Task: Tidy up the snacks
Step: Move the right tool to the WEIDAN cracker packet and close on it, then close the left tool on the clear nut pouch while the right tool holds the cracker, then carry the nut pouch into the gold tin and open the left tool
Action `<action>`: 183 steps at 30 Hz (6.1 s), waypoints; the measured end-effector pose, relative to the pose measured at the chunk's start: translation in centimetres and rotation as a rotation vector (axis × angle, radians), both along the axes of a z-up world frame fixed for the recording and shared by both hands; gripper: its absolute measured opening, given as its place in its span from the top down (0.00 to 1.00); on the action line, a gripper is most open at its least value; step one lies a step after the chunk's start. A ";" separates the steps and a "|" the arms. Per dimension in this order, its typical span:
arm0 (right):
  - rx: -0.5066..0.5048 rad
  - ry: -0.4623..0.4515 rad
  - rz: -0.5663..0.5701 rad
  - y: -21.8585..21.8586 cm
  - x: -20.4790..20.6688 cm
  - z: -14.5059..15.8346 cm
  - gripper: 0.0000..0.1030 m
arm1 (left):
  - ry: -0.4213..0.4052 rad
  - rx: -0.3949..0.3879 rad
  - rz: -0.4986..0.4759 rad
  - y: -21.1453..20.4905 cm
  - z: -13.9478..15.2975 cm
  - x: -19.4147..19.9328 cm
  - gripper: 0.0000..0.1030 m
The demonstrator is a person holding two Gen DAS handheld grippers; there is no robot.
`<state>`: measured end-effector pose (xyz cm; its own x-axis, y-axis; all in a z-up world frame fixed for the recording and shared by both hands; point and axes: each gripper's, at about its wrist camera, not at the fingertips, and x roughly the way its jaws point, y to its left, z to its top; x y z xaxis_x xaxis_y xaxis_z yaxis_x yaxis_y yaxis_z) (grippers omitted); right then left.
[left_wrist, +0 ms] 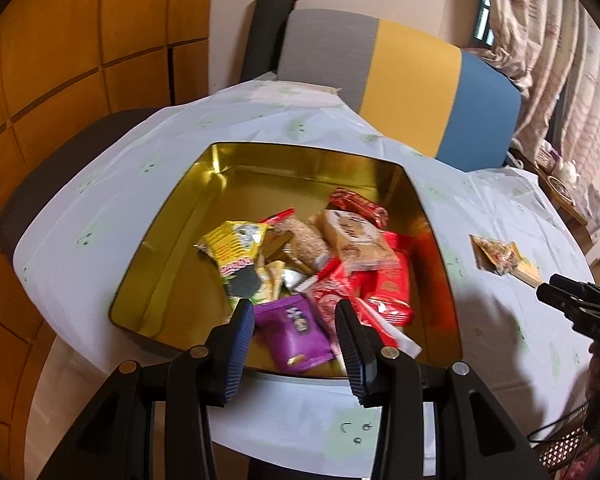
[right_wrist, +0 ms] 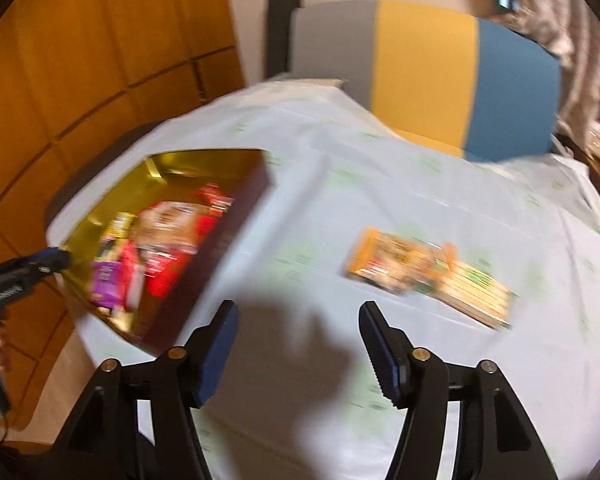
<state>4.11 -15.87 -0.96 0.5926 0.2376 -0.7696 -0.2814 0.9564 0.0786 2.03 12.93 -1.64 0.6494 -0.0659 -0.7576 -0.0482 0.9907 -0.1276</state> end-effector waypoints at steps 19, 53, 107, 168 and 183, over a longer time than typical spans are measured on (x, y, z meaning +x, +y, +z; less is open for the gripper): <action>-0.316 0.136 -0.025 -9.5 6.8 -4.6 0.19 | -0.007 -0.035 -0.174 -3.4 0.3 0.0 0.59; -0.261 0.350 -0.006 -15.6 6.4 -7.9 0.23 | 0.022 0.082 -0.495 -13.8 2.0 2.6 0.58; -0.248 0.315 0.078 -13.3 7.4 -5.7 0.47 | 0.219 0.188 -0.855 -30.1 -6.9 12.8 0.36; -0.350 0.195 0.077 -11.5 4.8 -6.4 0.54 | -0.026 -0.061 -0.123 -3.8 0.4 2.0 0.36; -0.385 0.189 0.090 -9.5 4.2 -6.3 0.54 | 0.013 -0.163 -0.022 0.4 1.0 12.3 0.35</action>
<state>8.36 -25.40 -7.25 0.4227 -0.0439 -0.9052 -0.3796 0.8984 -0.2208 14.30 13.29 -0.68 0.6367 -0.2028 -0.7440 -0.0299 0.9576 -0.2866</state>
